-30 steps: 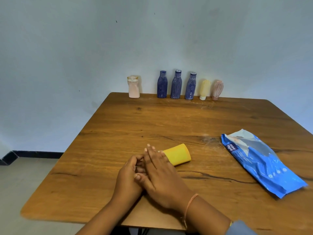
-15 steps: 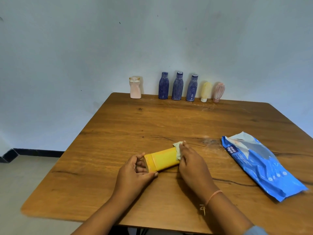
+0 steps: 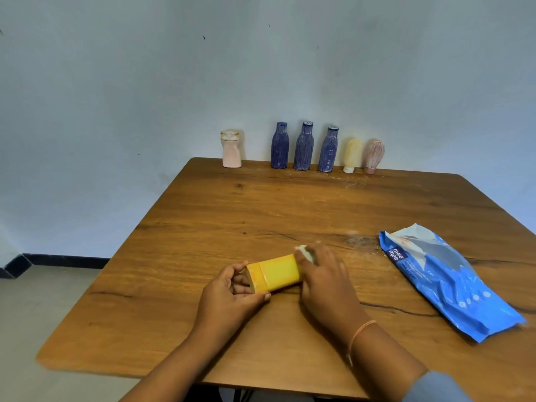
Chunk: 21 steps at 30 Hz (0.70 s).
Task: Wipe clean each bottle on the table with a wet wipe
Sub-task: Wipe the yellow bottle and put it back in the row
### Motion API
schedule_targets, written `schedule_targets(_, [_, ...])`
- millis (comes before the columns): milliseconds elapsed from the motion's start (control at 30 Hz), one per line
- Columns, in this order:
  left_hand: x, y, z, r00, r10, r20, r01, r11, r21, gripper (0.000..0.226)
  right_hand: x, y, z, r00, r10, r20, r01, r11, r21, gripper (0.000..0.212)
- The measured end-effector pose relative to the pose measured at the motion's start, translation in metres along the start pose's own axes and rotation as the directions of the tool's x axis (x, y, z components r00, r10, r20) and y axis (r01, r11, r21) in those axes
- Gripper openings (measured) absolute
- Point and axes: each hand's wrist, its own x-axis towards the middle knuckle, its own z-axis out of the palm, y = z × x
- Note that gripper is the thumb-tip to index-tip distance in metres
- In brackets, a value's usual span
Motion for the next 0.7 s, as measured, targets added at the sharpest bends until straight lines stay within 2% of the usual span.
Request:
schedule_targets(100, [0.001,-0.001,0.0,1.0,-0.014,-0.01,0.014,1.0,-0.006,0.068,0.002,0.011,-0.001,1.0,0.007,0.013,-0.009,0.993,0.115,0.053])
schedule_targets(167, [0.001,0.0,0.001,1.0,-0.013,-0.001,0.013,1.0,0.005,0.066,-0.005,-0.006,0.007,0.995,-0.087,-0.044,0.094,0.978,0.184,0.057])
schedule_targets(267, [0.001,-0.001,-0.001,1.0,-0.008,-0.012,0.008,1.0,0.013,0.049,-0.018,-0.044,0.021,0.961,-0.277,0.0,0.266,0.924,0.276,0.062])
schedule_targets(333, [-0.001,0.0,-0.003,0.999,0.023,-0.032,-0.02,0.996,0.086,0.034,-0.023,-0.058,0.021,0.93,-0.367,0.037,0.341,0.893,0.293,0.065])
schedule_targets(433, [-0.001,0.001,-0.002,1.0,0.006,-0.018,-0.004,0.998,0.062,0.038,-0.022,-0.046,0.013,0.906,-0.418,0.067,0.383,0.876,0.292,0.068])
schedule_targets(500, [0.001,0.001,-0.001,1.0,-0.029,0.0,0.029,1.0,0.009,0.053,-0.018,-0.023,0.008,0.925,-0.367,0.094,0.332,0.905,0.266,0.065])
schedule_targets(567, [0.002,0.0,-0.001,0.999,-0.038,0.002,0.038,0.999,0.0,0.064,-0.01,0.004,0.002,0.968,-0.228,0.103,0.199,0.952,0.234,0.062])
schedule_targets(633, [0.003,0.001,-0.001,0.999,-0.048,-0.006,0.048,0.999,-0.007,0.065,-0.004,0.024,-0.004,0.993,-0.082,0.088,0.062,0.976,0.209,0.063])
schedule_targets(700, [0.004,0.003,0.0,0.998,-0.063,0.0,0.063,0.998,-0.007,0.064,-0.005,0.025,-0.005,0.996,-0.031,0.081,0.017,0.984,0.175,0.065])
